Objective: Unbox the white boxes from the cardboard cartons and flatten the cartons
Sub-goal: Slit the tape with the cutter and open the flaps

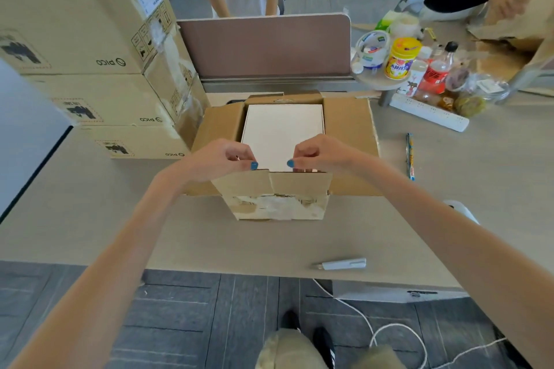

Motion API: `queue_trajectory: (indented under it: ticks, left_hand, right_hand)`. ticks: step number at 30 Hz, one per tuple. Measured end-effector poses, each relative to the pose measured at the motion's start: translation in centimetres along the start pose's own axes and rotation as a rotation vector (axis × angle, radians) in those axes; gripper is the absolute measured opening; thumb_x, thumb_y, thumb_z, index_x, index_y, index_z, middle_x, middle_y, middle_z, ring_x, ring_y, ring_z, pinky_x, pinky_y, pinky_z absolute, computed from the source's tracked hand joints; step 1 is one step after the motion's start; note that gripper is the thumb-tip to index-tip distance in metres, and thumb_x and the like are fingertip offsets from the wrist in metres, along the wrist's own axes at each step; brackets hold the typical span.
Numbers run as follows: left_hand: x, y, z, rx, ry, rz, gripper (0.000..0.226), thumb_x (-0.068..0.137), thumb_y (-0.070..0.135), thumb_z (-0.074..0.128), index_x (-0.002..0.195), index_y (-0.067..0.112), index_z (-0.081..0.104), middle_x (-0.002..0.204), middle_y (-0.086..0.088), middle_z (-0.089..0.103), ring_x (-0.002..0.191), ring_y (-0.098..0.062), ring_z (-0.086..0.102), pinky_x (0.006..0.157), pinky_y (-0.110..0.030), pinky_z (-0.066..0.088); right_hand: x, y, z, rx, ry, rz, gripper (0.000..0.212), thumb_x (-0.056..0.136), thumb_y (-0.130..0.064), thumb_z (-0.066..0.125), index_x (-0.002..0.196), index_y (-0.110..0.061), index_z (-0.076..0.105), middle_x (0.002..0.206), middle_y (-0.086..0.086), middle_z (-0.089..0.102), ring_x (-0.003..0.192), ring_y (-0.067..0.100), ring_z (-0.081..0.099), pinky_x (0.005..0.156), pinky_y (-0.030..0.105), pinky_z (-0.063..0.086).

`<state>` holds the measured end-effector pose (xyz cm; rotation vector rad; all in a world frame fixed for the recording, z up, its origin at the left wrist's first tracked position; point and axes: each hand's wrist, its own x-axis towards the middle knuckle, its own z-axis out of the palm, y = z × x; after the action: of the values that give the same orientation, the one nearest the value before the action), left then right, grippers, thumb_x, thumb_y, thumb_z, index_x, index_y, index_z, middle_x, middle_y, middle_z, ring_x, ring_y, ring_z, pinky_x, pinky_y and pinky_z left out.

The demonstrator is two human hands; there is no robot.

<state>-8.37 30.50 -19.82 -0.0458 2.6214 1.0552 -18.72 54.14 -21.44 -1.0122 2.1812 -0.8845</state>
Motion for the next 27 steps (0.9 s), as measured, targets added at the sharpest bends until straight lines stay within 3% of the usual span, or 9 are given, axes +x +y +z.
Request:
queue_trajectory:
  ticks: [4, 7, 9, 13, 16, 18, 20, 23, 27]
  left_hand:
    - [-1.9, -0.9, 2.0, 0.002, -0.078, -0.093, 0.012, 0.098, 0.025, 0.06, 0.099, 0.031, 0.071, 0.102, 0.014, 0.069, 0.099, -0.006, 0.062, 0.088, -0.026, 0.046]
    - [-2.9, -2.0, 3.9, -0.035, -0.083, -0.11, 0.018, 0.096, 0.016, 0.063, 0.105, 0.03, 0.069, 0.109, 0.019, 0.067, 0.101, 0.001, 0.061, 0.087, -0.021, 0.044]
    - [-3.2, -3.0, 5.3, 0.002, -0.021, -0.111, 0.027, 0.093, 0.013, 0.066, 0.11, 0.035, 0.065, 0.113, 0.024, 0.061, 0.106, 0.006, 0.056, 0.092, -0.023, 0.041]
    - [-2.9, -4.9, 8.1, 0.131, 0.109, -0.105, 0.051, 0.085, 0.019, 0.076, 0.128, 0.038, 0.056, 0.138, 0.016, 0.049, 0.13, -0.008, 0.042, 0.112, -0.04, 0.034]
    - [-2.3, -5.5, 9.8, 0.307, 0.187, -0.158, 0.072, 0.083, 0.027, 0.077, 0.144, 0.038, 0.042, 0.159, 0.012, 0.026, 0.146, -0.018, 0.018, 0.118, -0.051, 0.02]
    - [-1.9, -5.9, 10.8, 0.36, 0.23, -0.156, 0.08, 0.083, 0.027, 0.078, 0.15, 0.037, 0.035, 0.163, 0.008, 0.014, 0.149, -0.02, 0.006, 0.119, -0.053, 0.013]
    - [-1.3, -6.5, 11.6, 0.415, 0.266, -0.165, 0.085, 0.082, 0.028, 0.078, 0.152, 0.035, 0.031, 0.165, 0.003, 0.006, 0.151, -0.025, -0.002, 0.119, -0.051, 0.008]
    - [-0.2, -7.2, 12.1, 0.477, 0.306, -0.219, 0.092, 0.082, 0.036, 0.078, 0.155, 0.037, 0.023, 0.166, -0.001, -0.006, 0.151, -0.03, -0.011, 0.12, -0.051, 0.004]
    - [0.5, -8.4, 12.4, 0.513, 0.337, -0.26, 0.1, 0.083, 0.049, 0.073, 0.158, 0.034, 0.008, 0.165, -0.008, -0.012, 0.15, -0.035, -0.017, 0.121, -0.052, 0.001]
  right_hand:
    - [-1.1, 1.3, 1.8, 0.014, -0.078, 0.043, 0.016, 0.088, -0.032, 0.065, 0.085, -0.017, 0.069, 0.084, -0.001, 0.071, 0.078, 0.015, 0.067, 0.071, 0.033, 0.053]
    - [-1.3, 3.0, 3.4, -0.098, -0.052, 0.051, 0.015, 0.083, -0.036, 0.069, 0.093, -0.024, 0.067, 0.095, -0.009, 0.067, 0.089, 0.011, 0.064, 0.085, 0.039, 0.054]
    - [-1.5, 4.0, 4.2, -0.188, -0.03, 0.056, 0.026, 0.082, -0.04, 0.069, 0.104, -0.028, 0.062, 0.106, -0.012, 0.061, 0.1, 0.01, 0.059, 0.089, 0.039, 0.051]
    - [-2.1, 5.5, 5.6, -0.427, -0.009, 0.067, 0.063, 0.082, -0.047, 0.066, 0.136, -0.028, 0.041, 0.14, -0.007, 0.039, 0.131, 0.014, 0.035, 0.103, 0.039, 0.038]
    - [-2.0, 6.6, 6.7, -0.635, 0.078, 0.069, 0.09, 0.08, -0.06, 0.062, 0.151, -0.026, 0.019, 0.159, -0.001, 0.012, 0.148, 0.019, 0.001, 0.119, 0.045, 0.008]
    - [-1.7, 7.4, 7.4, -0.712, 0.128, 0.125, 0.103, 0.077, -0.069, 0.059, 0.153, -0.026, 0.005, 0.161, 0.002, -0.009, 0.147, 0.026, -0.016, 0.117, 0.055, -0.004]
    - [-1.3, 8.2, 8.0, -0.722, 0.17, 0.181, 0.112, 0.074, -0.073, 0.059, 0.154, -0.024, -0.003, 0.159, 0.006, -0.02, 0.145, 0.034, -0.021, 0.115, 0.058, -0.006]
    - [-0.8, 8.9, 8.6, -0.635, 0.186, 0.229, 0.117, 0.074, -0.069, 0.064, 0.154, -0.019, -0.007, 0.157, 0.009, -0.026, 0.143, 0.037, -0.023, 0.117, 0.056, -0.004]
    - [-0.1, 9.6, 8.9, -0.455, 0.189, 0.204, 0.117, 0.077, -0.055, 0.07, 0.154, -0.015, -0.008, 0.157, 0.01, -0.026, 0.143, 0.034, -0.026, 0.119, 0.05, 0.009]
